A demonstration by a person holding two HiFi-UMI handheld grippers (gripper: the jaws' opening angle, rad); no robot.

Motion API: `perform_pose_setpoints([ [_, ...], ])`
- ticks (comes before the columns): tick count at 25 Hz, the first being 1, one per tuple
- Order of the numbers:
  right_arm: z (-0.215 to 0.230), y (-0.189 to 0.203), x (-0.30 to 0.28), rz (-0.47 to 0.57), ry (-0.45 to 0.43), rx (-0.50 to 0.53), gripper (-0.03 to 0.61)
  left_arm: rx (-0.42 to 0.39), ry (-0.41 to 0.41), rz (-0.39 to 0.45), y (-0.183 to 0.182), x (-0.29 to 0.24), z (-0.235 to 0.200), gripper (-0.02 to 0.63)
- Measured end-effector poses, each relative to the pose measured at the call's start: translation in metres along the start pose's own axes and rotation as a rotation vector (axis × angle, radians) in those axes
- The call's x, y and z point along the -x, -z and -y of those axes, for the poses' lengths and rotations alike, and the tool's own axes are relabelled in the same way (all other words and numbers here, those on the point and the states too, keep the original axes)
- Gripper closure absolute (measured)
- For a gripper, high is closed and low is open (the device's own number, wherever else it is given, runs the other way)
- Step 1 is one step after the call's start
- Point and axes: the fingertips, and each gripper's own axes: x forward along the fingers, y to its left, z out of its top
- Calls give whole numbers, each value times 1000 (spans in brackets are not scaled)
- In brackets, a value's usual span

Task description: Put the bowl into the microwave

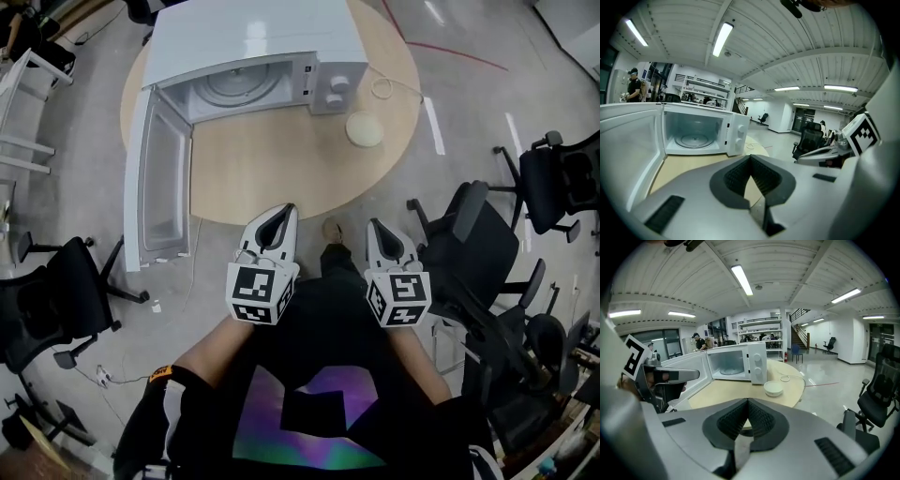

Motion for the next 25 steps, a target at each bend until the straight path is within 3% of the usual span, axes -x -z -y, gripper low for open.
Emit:
perform_pose_setpoints([
  [14,86,-37,-88,-54,-95,-14,563,5,-104,-37,-30,-98,-7,568],
  [25,139,-64,-135,-71,-110,-17,563,-2,-138,-42,-48,-154,-6,568],
])
